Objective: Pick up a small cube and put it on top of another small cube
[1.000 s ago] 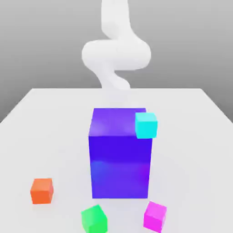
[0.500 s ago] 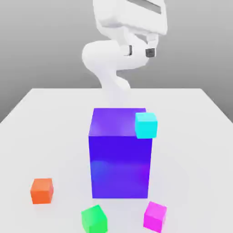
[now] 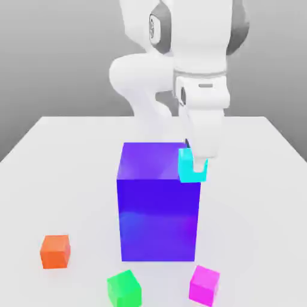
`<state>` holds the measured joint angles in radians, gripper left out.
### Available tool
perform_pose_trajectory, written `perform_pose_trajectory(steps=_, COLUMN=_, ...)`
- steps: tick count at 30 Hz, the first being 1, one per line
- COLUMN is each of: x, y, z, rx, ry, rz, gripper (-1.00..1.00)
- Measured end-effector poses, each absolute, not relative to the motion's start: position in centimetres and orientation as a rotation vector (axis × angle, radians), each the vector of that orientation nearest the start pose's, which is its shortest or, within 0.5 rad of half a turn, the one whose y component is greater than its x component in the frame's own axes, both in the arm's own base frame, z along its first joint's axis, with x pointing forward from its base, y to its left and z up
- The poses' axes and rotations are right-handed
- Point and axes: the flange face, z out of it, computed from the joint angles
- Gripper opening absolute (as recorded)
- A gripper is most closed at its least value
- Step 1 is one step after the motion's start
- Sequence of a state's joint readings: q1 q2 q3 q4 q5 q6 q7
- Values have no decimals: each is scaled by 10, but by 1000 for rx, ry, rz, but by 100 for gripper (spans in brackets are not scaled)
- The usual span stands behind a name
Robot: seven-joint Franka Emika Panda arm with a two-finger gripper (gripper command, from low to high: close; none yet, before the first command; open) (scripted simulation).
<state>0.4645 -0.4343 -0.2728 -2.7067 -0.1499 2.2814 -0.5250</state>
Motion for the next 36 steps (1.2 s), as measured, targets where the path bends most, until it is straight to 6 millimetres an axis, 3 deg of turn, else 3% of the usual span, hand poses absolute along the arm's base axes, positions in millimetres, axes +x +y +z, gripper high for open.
perform_pose_trajectory(steps=5, x=370, y=75, z=354, rx=-2867, ry=-1281, rz=3, gripper=-100)
perform_pose_trajectory(steps=10, x=372, y=68, z=409, rx=-2881, ry=-1245, rz=-3, gripper=-100)
perform_pose_trajectory(steps=17, x=391, y=-59, z=413, rx=-3062, ry=-535, rz=-92, gripper=-100)
perform_pose_trajectory(steps=23, x=372, y=-178, z=401, rx=-3083, ry=132, rz=-148, gripper=-100)
perform_pose_trajectory(steps=29, x=319, y=-289, z=381, rx=-2969, ry=787, rz=-180, gripper=-100)
perform_pose_trajectory(steps=36, x=218, y=-394, z=346, rx=-2675, ry=1500, rz=-186, gripper=-100)
